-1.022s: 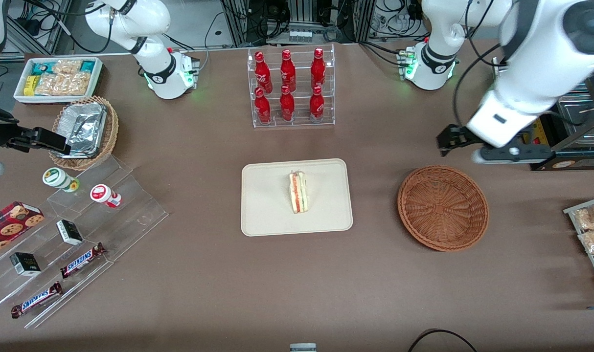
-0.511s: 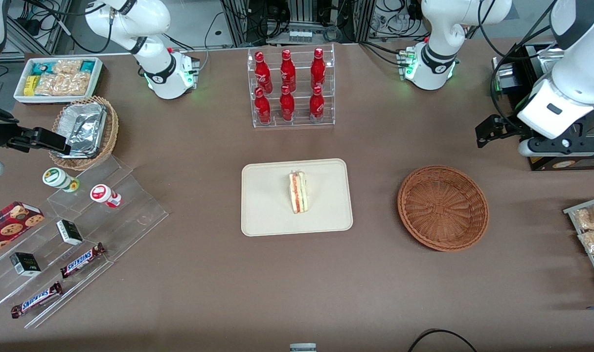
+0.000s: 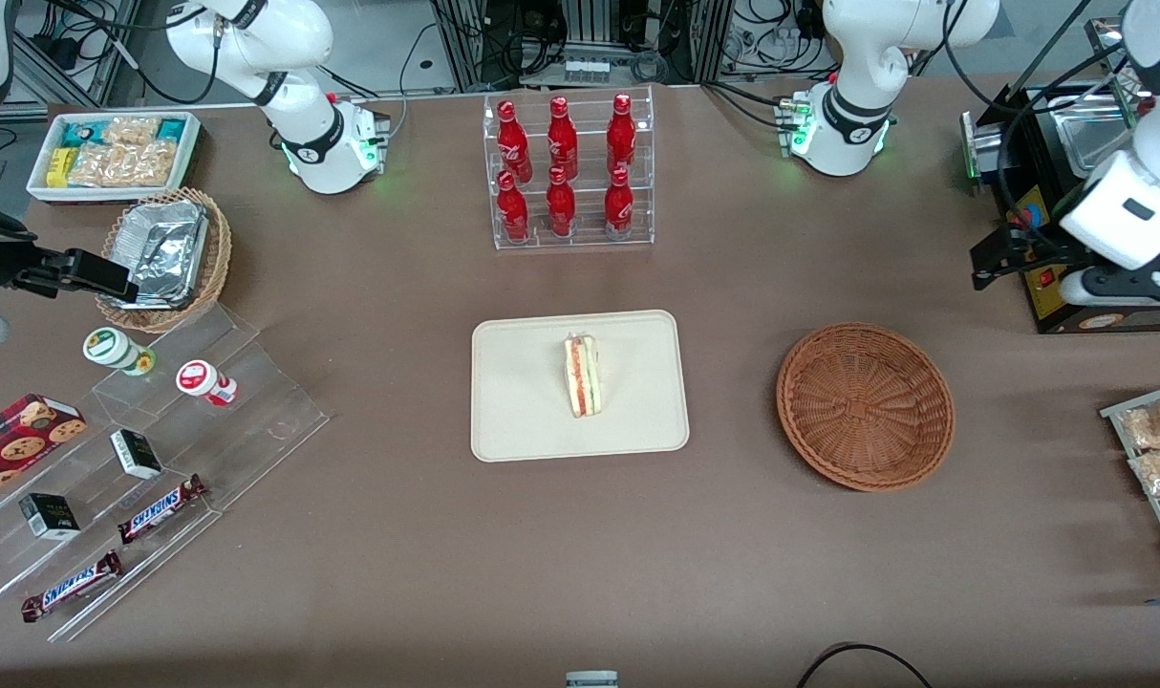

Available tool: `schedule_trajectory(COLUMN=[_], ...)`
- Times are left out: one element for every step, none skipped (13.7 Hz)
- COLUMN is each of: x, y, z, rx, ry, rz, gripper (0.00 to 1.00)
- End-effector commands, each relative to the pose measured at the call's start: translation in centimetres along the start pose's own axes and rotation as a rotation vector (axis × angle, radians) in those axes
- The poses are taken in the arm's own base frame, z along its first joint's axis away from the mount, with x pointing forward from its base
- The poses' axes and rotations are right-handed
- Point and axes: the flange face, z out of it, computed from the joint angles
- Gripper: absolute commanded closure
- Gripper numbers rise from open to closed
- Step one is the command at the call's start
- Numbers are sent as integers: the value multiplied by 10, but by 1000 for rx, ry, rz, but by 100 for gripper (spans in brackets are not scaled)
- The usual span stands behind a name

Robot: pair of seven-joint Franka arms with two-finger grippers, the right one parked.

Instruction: Place sandwich from basket to tray

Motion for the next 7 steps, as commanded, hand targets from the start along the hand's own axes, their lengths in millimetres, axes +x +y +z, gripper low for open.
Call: schedule_trajectory(x=[6,10,10,10,11,10,10], y=[-9,-9,-18,-14,-12,-3,0], z=[-6,-7,-6,-6,-7,-9,-9], rx=[9,0,-4,-4,-3,1,7], ry=[-3,0,-5,-5,-2,2,3], rz=[4,2,-16,-9,-7,11,7], gripper=[0,0,0,0,0,0,0])
